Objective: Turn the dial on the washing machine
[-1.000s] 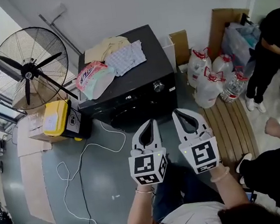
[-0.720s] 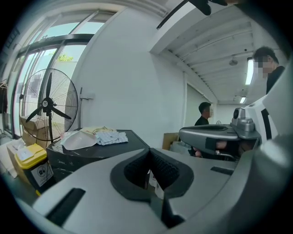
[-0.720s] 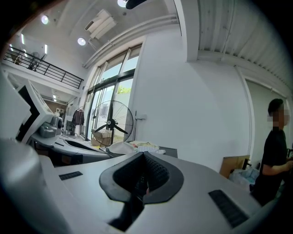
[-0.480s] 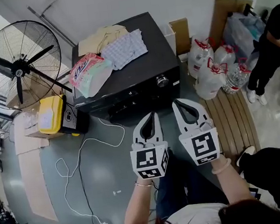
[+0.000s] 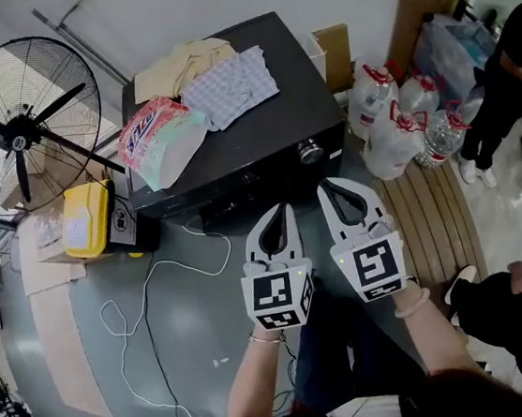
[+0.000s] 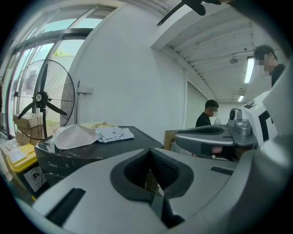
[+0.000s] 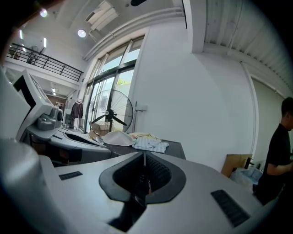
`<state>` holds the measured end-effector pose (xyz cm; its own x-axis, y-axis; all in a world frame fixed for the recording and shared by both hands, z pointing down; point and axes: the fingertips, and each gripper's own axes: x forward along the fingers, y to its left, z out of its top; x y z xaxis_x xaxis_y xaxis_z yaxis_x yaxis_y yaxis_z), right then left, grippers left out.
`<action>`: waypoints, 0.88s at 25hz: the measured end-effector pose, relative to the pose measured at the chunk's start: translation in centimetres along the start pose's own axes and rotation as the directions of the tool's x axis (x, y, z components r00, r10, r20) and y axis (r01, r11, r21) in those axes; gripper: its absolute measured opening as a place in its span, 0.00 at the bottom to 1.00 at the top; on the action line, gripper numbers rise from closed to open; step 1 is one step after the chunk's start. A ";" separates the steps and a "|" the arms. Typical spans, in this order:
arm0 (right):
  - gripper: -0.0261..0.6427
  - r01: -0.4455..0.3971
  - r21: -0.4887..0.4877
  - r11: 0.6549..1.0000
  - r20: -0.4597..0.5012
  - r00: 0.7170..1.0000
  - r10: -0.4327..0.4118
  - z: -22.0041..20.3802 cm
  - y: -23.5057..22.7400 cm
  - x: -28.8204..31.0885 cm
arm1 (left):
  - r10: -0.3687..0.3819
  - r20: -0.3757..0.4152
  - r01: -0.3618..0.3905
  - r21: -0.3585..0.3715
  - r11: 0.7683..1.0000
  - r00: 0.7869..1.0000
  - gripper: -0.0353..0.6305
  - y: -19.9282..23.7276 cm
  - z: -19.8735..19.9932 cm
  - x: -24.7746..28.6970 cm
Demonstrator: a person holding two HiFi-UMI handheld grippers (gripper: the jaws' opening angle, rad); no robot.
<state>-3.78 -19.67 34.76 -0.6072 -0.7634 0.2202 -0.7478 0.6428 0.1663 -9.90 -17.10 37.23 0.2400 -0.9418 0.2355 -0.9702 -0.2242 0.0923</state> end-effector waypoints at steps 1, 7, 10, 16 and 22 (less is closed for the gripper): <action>0.08 0.003 -0.001 1.000 -0.005 1.000 -0.003 -0.4 0.0 0.4 | -0.002 -0.001 0.002 0.003 1.000 1.000 0.07 0.3 -0.2 0.3; 0.11 0.009 -0.023 1.000 -0.036 0.999 -0.010 -2.4 0.2 2.7 | -0.008 -0.007 0.008 0.003 1.000 1.000 0.07 1.8 -1.8 2.0; 0.13 0.012 -0.036 0.999 -0.051 0.999 -0.014 -3.4 0.1 3.8 | -0.014 -0.014 0.014 0.006 1.000 1.000 0.07 2.4 -2.8 2.8; 0.17 0.018 -0.062 0.998 -0.082 0.996 -0.023 -5.6 -0.4 5.5 | -0.021 -0.030 0.021 0.009 1.000 0.999 0.07 3.1 -5.0 4.2; 0.22 0.021 -0.063 0.998 -0.110 0.994 -0.028 -7.9 -0.3 7.4 | -0.018 -0.032 0.018 0.005 1.000 0.999 0.07 3.8 -6.8 5.7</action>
<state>-5.89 -24.99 43.96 -0.5533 -0.7693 0.3195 -0.7419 0.6295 0.2309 -11.96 -21.61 45.53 0.2580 -0.9293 0.2644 -0.9659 -0.2421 0.0915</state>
